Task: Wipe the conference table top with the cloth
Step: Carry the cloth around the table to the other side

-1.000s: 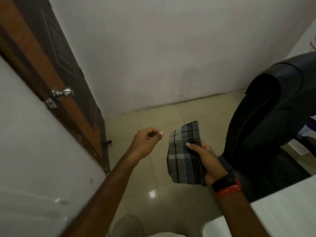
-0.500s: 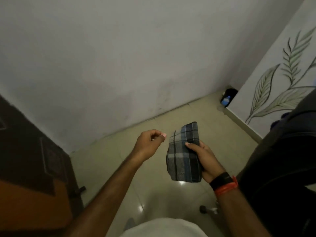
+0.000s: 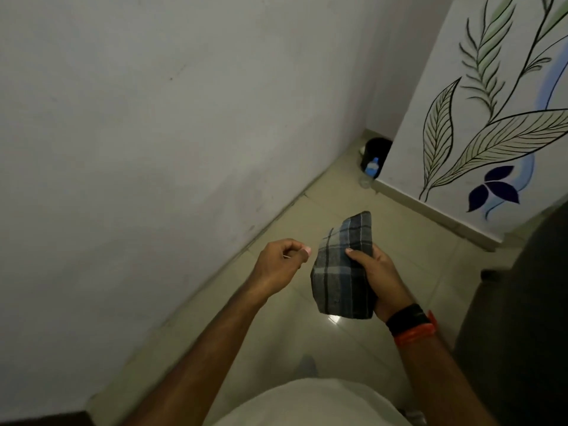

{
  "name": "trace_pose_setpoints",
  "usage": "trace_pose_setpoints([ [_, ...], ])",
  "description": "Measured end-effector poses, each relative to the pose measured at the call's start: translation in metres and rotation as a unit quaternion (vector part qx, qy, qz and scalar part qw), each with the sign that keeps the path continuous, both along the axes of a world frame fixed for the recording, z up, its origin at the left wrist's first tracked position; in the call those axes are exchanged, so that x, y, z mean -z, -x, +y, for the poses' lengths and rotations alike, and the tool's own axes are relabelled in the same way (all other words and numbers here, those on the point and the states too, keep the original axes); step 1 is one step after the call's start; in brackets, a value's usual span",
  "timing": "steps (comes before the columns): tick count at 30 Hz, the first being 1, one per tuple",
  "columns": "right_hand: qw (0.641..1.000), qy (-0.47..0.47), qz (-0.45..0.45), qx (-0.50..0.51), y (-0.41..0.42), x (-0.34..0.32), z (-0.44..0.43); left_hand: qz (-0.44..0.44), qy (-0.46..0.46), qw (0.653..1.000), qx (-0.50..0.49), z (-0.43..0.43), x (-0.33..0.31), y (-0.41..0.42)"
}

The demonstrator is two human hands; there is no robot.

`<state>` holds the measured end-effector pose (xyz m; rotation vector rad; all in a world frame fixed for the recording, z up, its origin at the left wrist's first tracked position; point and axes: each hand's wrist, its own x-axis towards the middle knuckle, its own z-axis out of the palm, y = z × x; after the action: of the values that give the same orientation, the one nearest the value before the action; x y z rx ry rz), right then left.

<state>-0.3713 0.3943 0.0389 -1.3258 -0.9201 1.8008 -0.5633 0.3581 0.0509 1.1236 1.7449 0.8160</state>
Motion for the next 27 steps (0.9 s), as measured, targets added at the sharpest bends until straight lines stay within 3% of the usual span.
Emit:
trace_pose_setpoints([
  [7, 0.998, -0.002, -0.031, 0.054, 0.014, -0.004, 0.145, -0.019, 0.004, 0.999, 0.039, 0.167, 0.008, 0.015],
  [13, 0.990, -0.025, -0.045, 0.131, 0.001, -0.015, 0.262, -0.039, -0.024, 0.986, 0.158, 0.340, 0.011, 0.000],
  [20, 0.958, -0.025, -0.017, 0.286, -0.029, -0.040, 0.352, -0.047, -0.024, 0.943, 0.329, 0.496, -0.011, -0.060],
  [27, 0.906, -0.007, -0.002, 0.424, -0.101, -0.036, 0.409, -0.041, 0.002, 0.891, 0.451, 0.582, -0.010, -0.155],
])
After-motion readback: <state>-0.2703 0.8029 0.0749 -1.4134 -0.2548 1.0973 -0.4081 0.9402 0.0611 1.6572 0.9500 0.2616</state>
